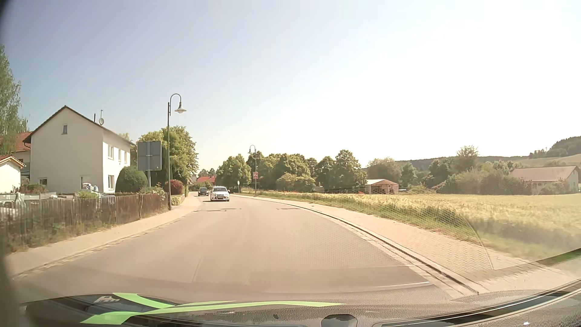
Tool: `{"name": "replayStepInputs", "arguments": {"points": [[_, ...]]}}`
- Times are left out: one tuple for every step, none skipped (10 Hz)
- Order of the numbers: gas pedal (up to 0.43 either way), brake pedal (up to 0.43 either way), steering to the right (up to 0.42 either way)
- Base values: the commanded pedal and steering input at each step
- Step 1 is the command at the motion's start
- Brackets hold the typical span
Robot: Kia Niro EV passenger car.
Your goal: Follow the waypoints while adhering to traffic rules and regulations
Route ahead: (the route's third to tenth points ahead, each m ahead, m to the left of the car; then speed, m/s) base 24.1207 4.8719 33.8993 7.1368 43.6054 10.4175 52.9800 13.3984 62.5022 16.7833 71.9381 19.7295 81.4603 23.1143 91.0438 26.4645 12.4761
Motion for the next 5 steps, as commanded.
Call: {"name": "replayStepInputs", "arguments": {"points": [[0.157,0.0,-0.045],[0.157,0.0,-0.045],[0.157,0.0,-0.045],[0.157,0.0,-0.046],[0.157,0.0,-0.046]]}}
